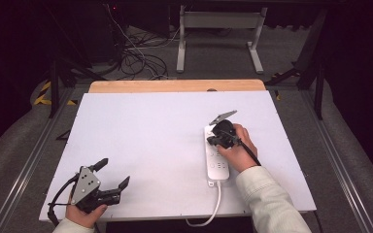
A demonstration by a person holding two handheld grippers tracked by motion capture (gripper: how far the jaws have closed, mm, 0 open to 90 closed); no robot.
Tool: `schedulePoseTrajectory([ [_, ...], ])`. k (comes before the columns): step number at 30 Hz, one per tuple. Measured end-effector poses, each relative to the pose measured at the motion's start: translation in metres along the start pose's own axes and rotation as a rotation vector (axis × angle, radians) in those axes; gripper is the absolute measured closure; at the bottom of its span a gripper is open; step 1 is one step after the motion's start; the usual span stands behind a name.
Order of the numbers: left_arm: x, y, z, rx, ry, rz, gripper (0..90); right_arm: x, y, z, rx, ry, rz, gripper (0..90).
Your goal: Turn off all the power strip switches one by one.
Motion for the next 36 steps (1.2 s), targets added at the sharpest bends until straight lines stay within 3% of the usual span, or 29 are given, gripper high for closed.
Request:
schedulePoseTrajectory([
  [13, 0.0, 0.0, 0.0, -0.006, 0.001, 0.001, 13.3, 0.0, 0.0, 0.002, -0.009, 0.004, 0.008, 90.0],
  [15, 0.0, 0.0, 0.0, -0.002, 0.001, -0.001, 13.4, -0.006, -0.003, 0.003, -0.033, 0.01, -0.019, 90.0],
  [17, 0.001, 0.001, 0.001, -0.01, 0.002, 0.002, 13.4, -0.017, -0.009, 0.007, -0.049, -0.004, -0.115, 90.0],
  [19, 0.002, 0.001, 0.002, -0.008, 0.002, 0.005, 13.3, -0.026, -0.016, 0.008, -0.047, -0.015, -0.172, 90.0],
  [26, 0.001, 0.001, 0.002, -0.011, 0.001, 0.001, 13.3, -0.034, -0.026, -0.001, -0.027, 0.007, -0.158, 90.0],
  [33, 0.001, 0.001, 0.002, -0.013, 0.004, 0.001, 13.3, -0.025, -0.027, -0.018, 0.017, 0.047, -0.15, 90.0],
  [36, 0.0, 0.001, 0.002, -0.013, 0.004, 0.001, 13.4, -0.018, -0.027, -0.021, 0.032, 0.038, -0.159, 90.0],
])
Point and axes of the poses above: each handheld gripper's, and its own axes: x roughly forward along the jaws, y roughly out of its underside, z roughly to its left, the point moved 4 cm from there along x, roughly forward along the jaws, and after that the axes turned 4 degrees about -y, right-handed, at the moved point
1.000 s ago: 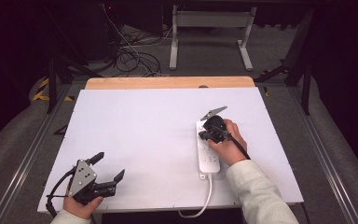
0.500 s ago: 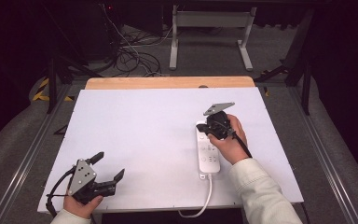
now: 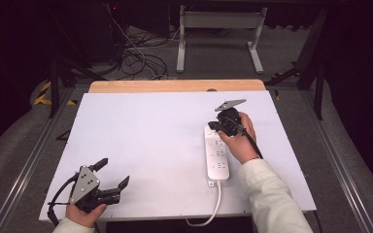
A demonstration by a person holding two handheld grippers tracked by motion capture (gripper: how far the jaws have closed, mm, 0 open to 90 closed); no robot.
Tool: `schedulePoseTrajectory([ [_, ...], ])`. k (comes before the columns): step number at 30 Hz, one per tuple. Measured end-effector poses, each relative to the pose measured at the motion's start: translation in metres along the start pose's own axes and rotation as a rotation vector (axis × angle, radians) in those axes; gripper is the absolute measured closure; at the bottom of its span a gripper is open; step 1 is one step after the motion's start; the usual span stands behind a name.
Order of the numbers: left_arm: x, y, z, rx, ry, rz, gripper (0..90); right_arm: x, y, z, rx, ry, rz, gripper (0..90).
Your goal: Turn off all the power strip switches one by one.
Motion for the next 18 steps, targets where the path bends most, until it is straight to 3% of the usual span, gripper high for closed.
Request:
schedulePoseTrajectory([
  [9, 0.0, 0.0, 0.0, 0.001, 0.003, -0.001, 13.3, 0.019, 0.007, -0.003, -0.008, 0.028, 0.065, 90.0],
  [18, 0.0, 0.0, 0.0, 0.001, 0.004, -0.001, 13.3, 0.028, 0.013, -0.005, 0.018, 0.014, 0.072, 90.0],
])
Point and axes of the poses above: each handheld gripper's, and its own axes: x roughly forward along the jaws, y roughly out of its underside, z roughly to its left, the point moved 4 cm from there along x, roughly forward along the jaws, and after that the axes turned 4 degrees about -y, right-handed, at the moved point
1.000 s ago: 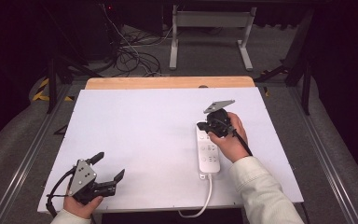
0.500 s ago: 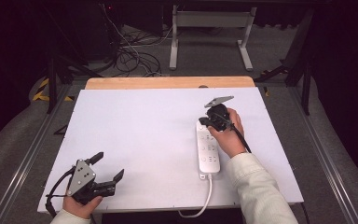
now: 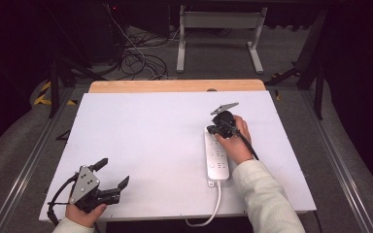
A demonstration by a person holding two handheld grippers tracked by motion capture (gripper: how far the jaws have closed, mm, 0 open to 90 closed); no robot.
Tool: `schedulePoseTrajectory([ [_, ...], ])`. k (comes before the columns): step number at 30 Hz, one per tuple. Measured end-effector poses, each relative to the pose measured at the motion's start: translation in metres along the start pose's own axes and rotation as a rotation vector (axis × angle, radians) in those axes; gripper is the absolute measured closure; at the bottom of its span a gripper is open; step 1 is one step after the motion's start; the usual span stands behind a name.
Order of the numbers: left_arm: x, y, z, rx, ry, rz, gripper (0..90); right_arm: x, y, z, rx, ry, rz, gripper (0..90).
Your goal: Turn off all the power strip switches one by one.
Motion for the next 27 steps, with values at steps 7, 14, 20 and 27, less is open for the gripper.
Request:
schedulePoseTrajectory([
  [7, 0.0004, 0.0, -0.0005, 0.002, 0.0, 0.001, 13.4, 0.0008, 0.0012, 0.0005, 0.002, 0.003, 0.003, 90.0],
  [14, 0.0007, -0.0001, -0.0004, 0.004, -0.001, 0.0, 13.3, 0.0032, 0.0012, 0.0021, -0.014, 0.02, 0.014, 90.0],
  [20, 0.0003, -0.0001, -0.0009, 0.001, 0.001, 0.001, 13.4, 0.0031, 0.0013, 0.001, -0.002, 0.013, 0.015, 90.0],
  [27, 0.0008, -0.0001, -0.0008, 0.004, 0.002, 0.002, 13.4, 0.0032, 0.0006, 0.0013, 0.003, 0.007, 0.026, 90.0],
])
Point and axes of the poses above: each handheld gripper's, and its own axes: x roughly forward along the jaws, y roughly out of its underside, z roughly to its left, the point moved 4 cm from there along x, roughly forward along the jaws, and after that the axes turned 4 degrees about -y, right-handed, at the moved point
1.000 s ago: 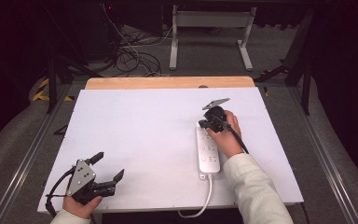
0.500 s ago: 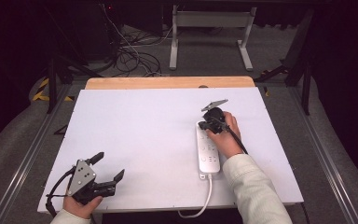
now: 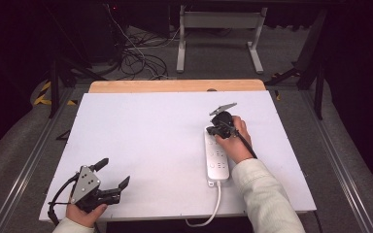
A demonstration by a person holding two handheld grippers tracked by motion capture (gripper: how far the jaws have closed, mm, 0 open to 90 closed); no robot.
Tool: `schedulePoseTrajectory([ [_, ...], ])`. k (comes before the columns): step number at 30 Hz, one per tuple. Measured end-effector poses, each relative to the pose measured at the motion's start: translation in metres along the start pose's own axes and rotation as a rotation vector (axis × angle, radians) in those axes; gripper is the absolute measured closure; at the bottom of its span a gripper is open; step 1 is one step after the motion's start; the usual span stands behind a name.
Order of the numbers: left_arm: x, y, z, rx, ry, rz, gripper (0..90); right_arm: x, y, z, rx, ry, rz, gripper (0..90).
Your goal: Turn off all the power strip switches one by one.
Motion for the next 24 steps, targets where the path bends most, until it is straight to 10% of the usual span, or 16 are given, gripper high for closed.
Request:
schedulePoseTrajectory([
  [14, 0.001, 0.0, 0.002, -0.002, 0.007, 0.0, 13.4, 0.0, -0.003, -0.001, 0.016, -0.011, 0.035, 90.0],
  [19, 0.002, 0.0, 0.003, -0.009, 0.004, -0.001, 13.4, -0.026, -0.017, 0.01, -0.045, -0.01, -0.119, 90.0],
  [24, 0.001, -0.001, 0.0, 0.004, 0.002, -0.002, 13.4, -0.045, -0.016, 0.018, -0.058, -0.028, -0.149, 86.7],
])
Point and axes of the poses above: each handheld gripper's, and its own axes: x roughly forward along the jaws, y roughly out of its underside, z roughly to its left, the point moved 4 cm from there along x, roughly forward along the jaws, and after that the axes turned 4 degrees about -y, right-handed, at the moved point
